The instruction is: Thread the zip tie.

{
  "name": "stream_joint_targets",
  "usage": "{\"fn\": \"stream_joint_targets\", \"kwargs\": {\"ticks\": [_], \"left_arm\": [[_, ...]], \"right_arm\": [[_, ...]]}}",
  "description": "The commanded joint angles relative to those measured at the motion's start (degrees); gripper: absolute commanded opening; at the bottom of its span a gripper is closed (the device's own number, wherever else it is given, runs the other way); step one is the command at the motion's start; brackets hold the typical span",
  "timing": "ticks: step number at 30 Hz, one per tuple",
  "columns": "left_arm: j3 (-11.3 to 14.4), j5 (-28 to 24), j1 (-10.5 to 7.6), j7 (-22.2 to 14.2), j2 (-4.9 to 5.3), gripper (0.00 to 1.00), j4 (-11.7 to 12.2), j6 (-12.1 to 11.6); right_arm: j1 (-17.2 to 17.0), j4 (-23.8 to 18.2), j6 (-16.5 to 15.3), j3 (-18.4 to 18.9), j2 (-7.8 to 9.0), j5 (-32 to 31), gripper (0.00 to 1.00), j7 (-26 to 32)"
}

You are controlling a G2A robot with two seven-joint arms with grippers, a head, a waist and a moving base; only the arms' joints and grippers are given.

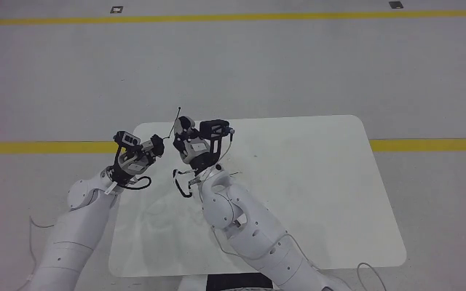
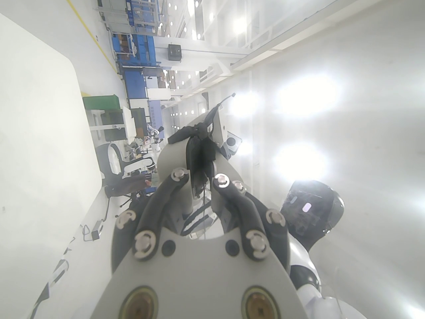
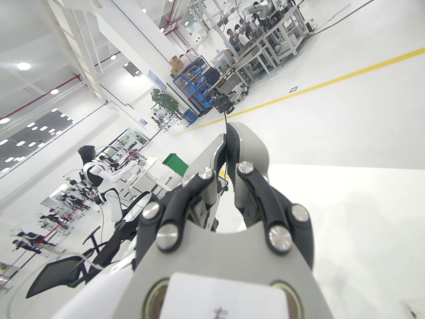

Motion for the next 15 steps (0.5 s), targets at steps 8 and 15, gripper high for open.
{"fn": "stream_joint_targets", "kwargs": {"ticks": [8,15], "left_arm": [[0.0,0.0,0.0,0.0,0.0,0.0,0.0,0.0],[0.0,0.0,0.0,0.0,0.0,0.0,0.0,0.0]], "right_arm": [[0.24,0.57,0.19,-0.21,-0.25,-0.67,0.0,0.46],[0.37,1.13,2.38,-1.16,-0.86,-0.4,0.0,-0.06]]}}
